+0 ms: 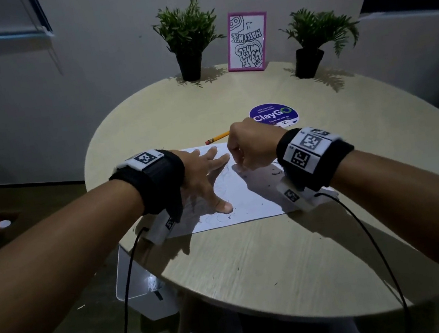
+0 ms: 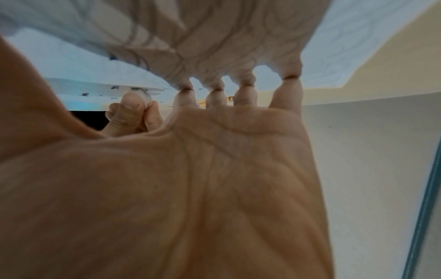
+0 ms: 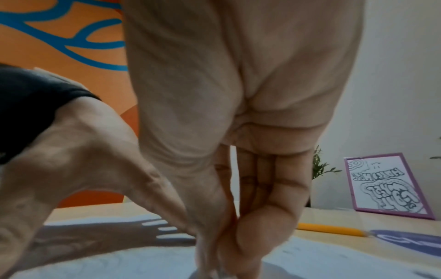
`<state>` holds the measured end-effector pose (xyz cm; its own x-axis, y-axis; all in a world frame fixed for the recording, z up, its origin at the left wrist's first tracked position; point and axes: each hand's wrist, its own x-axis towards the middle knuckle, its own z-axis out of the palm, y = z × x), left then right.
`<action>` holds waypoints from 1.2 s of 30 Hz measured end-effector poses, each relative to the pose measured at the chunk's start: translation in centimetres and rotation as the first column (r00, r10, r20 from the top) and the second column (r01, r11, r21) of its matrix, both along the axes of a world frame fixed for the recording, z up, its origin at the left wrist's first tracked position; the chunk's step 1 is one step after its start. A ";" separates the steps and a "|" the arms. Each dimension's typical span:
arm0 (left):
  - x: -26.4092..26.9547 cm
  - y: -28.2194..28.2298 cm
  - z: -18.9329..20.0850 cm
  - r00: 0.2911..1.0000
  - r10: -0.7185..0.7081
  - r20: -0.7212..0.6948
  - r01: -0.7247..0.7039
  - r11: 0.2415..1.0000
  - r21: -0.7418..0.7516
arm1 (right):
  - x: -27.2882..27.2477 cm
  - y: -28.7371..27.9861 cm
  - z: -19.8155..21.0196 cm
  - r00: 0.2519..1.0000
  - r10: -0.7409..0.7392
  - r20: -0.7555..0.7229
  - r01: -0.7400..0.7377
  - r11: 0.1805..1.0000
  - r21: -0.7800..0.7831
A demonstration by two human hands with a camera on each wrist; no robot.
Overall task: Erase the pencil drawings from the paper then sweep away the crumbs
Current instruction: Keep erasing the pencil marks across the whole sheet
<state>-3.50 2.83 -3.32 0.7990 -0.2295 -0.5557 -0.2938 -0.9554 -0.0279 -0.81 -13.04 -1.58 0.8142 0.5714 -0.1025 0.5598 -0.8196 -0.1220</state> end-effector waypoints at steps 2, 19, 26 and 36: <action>-0.3 0.2 0.0 0.998 -0.049 -0.032 0.048 0.999 -0.014 | -0.7 0.0 0.4 0.999 0.039 -0.029 -0.041 0.998 -0.051; -1.7 -1.1 -0.3 0.997 -0.050 0.063 0.053 0.997 -0.062 | -1.7 -2.0 0.5 0.995 0.056 -0.081 -0.056 0.998 -0.003; -2.4 -1.4 0.4 1.000 -0.004 0.004 0.004 0.995 -0.098 | -4.1 -0.9 -0.6 0.977 0.204 -0.059 -0.202 0.979 0.035; -2.9 -1.6 0.9 0.999 -0.005 -0.043 0.003 0.998 -0.063 | -4.5 -0.4 -0.4 0.977 0.213 -0.027 -0.213 0.977 0.018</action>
